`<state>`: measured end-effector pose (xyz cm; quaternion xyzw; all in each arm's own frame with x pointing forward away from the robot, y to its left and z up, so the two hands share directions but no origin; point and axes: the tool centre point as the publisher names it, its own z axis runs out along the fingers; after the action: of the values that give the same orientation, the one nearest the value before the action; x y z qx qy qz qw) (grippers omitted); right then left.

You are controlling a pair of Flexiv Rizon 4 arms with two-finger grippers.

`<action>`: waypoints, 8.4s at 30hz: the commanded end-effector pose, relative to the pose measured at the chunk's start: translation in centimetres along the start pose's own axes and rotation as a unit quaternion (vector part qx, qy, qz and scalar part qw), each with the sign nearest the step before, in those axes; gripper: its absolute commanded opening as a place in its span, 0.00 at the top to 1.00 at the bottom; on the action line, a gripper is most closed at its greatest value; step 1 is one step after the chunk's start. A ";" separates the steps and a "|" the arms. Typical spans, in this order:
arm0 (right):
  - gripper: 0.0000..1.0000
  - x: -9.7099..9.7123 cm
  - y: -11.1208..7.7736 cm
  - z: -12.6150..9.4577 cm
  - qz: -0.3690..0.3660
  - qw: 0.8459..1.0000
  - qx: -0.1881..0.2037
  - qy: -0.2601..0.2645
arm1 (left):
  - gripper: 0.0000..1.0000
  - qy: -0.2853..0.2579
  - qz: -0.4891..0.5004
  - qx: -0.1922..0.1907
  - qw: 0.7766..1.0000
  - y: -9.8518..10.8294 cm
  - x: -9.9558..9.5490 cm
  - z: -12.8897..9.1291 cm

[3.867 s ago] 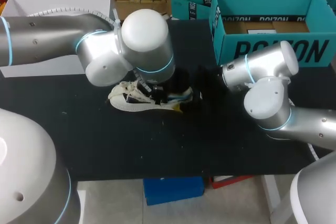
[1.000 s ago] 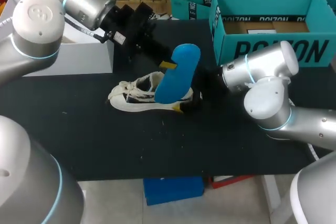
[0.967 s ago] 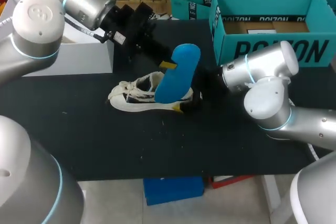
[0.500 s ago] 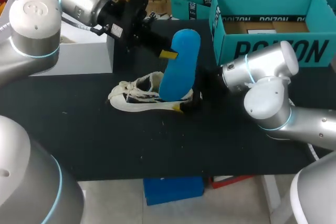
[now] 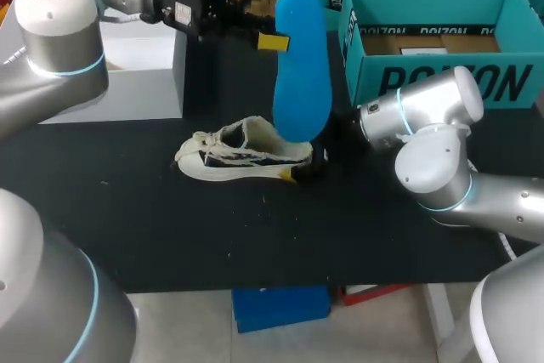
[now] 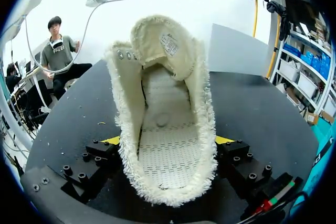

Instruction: Take the shoe out of the shoebox, open the shoe tongue, remove and reinsert the insole, then place the shoe into the shoebox

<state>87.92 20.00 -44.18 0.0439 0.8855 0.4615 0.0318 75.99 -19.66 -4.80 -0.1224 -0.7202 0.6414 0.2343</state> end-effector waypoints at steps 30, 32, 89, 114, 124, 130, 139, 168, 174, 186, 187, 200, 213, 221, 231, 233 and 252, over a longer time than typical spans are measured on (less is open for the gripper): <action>0.00 -0.3 0.0 -1.8 0.008 0.999 0.047 0.003 | 1.00 0.034 -0.049 0.028 0.998 -4.6 4.3 1.4; 0.00 -0.5 0.3 -2.5 0.008 0.998 0.062 0.002 | 1.00 0.034 -0.049 0.028 0.998 -4.6 4.3 1.4; 0.00 -1.0 7.1 -4.9 -0.022 0.901 0.432 0.031 | 1.00 0.034 -0.049 0.028 0.998 -4.6 4.3 1.4; 0.00 -0.6 5.7 -6.6 -0.031 0.957 0.288 -0.005 | 1.00 0.034 -0.049 0.028 0.998 -4.6 4.3 1.4; 0.00 -0.7 4.7 -6.5 -0.034 0.981 0.192 -0.019 | 1.00 0.034 -0.049 0.028 0.998 -4.6 4.3 1.4; 0.00 -0.8 4.0 -6.4 -0.036 0.987 0.154 -0.024 | 1.00 0.034 -0.049 0.028 0.998 -4.6 4.3 1.4; 0.00 -0.9 3.0 -6.0 -0.038 0.992 0.115 -0.018 | 1.00 0.034 -0.049 0.028 0.998 -4.6 4.3 1.4; 0.00 -0.9 0.1 -4.4 -0.002 0.997 0.080 -0.013 | 1.00 0.034 -0.049 0.028 0.998 -4.6 4.3 1.4; 0.00 -0.8 -0.1 -4.3 0.003 0.997 0.079 -0.012 | 1.00 0.034 -0.049 0.028 0.998 -4.6 4.3 1.4; 0.00 -1.0 -0.1 -4.3 0.004 0.996 0.085 -0.009 | 1.00 0.034 -0.049 0.028 0.998 -4.6 4.3 1.4; 0.00 -1.0 0.0 -4.5 0.003 0.996 0.090 -0.008 | 1.00 0.034 -0.049 0.028 0.998 -4.6 4.3 1.4; 0.00 -2.3 3.4 -6.8 -0.009 0.962 0.272 0.023 | 1.00 0.034 -0.049 0.028 0.998 -4.6 4.3 1.4; 0.00 -3.0 5.5 -4.8 -0.011 0.917 0.397 0.040 | 1.00 0.034 -0.049 0.028 0.998 -4.6 4.3 1.4; 0.00 -3.4 6.5 -3.2 -0.018 0.900 0.433 0.044 | 1.00 0.034 -0.049 0.028 0.998 -4.6 4.3 1.4; 0.00 -4.0 7.2 -1.3 -0.031 0.884 0.463 0.054 | 1.00 0.034 -0.049 0.028 0.998 -4.6 4.3 1.4; 0.00 -4.1 7.3 -0.9 -0.033 0.883 0.465 0.058 | 1.00 0.034 -0.049 0.028 0.998 -4.6 4.3 1.4; 0.00 -3.9 6.6 1.1 -0.035 0.883 0.462 0.073 | 1.00 0.034 -0.049 0.028 0.998 -4.6 4.3 1.4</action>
<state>91.99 24.07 -38.92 -0.0110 0.9992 0.0006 -0.0379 72.32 -19.45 0.55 -0.1031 -0.6983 0.6440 0.2950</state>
